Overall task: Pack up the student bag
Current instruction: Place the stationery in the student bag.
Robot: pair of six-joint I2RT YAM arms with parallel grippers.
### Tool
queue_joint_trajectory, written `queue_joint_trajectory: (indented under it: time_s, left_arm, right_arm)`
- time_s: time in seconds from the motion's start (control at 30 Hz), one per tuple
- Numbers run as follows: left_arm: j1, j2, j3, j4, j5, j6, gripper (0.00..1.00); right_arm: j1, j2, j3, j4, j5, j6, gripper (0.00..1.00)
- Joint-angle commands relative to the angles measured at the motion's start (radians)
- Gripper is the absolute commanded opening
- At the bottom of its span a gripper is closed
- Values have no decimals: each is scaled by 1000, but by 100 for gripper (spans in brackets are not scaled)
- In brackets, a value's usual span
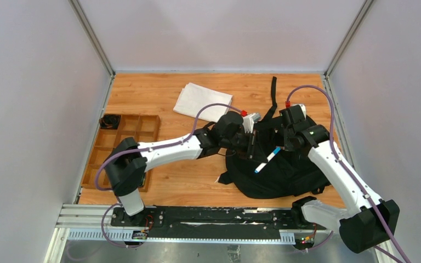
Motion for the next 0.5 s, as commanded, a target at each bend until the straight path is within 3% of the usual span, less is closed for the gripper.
queue_joint_trajectory:
  time_s: [0.0,0.47]
  left_arm:
    - [-4,90,68,105,54,-86,0]
    - [-4,282,197,131,-17,-212,0]
  right_arm:
    - [-16,-31,23,-28,-6,8,0]
    - [-17,-44,16,-28,-6,3,0]
